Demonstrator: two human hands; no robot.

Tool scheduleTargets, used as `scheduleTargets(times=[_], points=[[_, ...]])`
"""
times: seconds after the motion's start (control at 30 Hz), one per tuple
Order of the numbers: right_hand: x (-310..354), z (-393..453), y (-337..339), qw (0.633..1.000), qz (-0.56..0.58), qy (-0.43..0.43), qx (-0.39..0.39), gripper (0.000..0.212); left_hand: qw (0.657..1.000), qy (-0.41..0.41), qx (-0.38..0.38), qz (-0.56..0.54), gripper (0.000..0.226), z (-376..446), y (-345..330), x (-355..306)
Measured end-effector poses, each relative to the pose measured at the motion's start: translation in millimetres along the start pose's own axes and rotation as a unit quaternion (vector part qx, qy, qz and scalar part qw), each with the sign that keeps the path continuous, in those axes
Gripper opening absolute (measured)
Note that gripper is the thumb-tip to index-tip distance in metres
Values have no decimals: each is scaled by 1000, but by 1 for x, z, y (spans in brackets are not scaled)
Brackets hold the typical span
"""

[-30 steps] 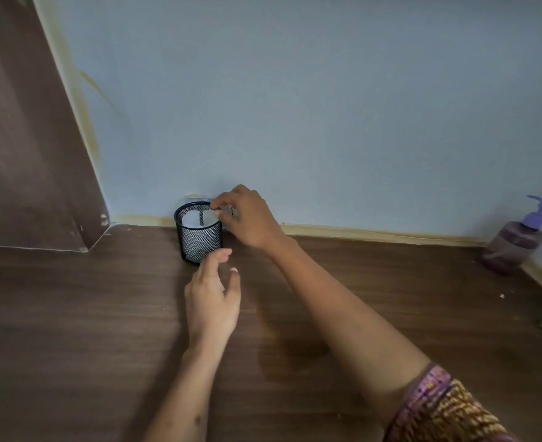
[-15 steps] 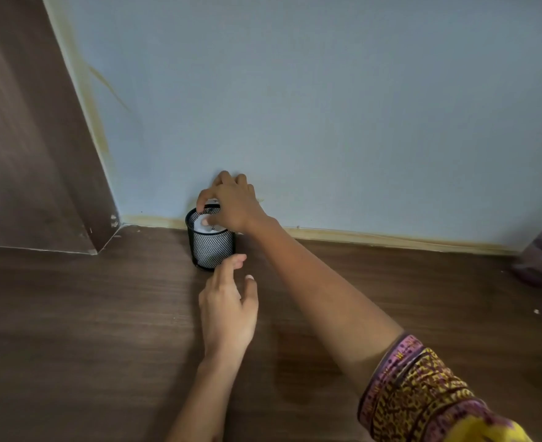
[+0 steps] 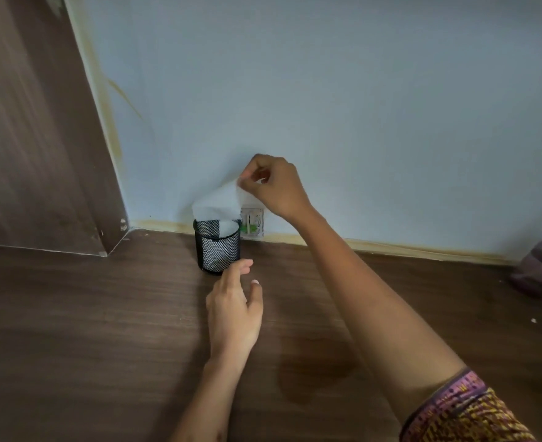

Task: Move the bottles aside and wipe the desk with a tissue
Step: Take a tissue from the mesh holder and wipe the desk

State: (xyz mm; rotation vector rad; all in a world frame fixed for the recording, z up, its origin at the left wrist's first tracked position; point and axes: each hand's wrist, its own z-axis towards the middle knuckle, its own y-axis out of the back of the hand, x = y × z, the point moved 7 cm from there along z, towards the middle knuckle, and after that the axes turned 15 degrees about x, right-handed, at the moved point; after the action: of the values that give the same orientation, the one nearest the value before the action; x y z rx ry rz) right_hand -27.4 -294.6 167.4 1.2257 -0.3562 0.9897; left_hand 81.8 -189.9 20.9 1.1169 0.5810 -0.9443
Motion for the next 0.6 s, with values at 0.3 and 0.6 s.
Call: scheduleTargets(times=[0.3,0.6], points=[[0,-24,35,996,26,-13,-82,5,1000,12,2,-8,35,-1,2,5],[-13,-34,33,995,39,-64,-61,13,998,20,8,-60,32,0,2,8]])
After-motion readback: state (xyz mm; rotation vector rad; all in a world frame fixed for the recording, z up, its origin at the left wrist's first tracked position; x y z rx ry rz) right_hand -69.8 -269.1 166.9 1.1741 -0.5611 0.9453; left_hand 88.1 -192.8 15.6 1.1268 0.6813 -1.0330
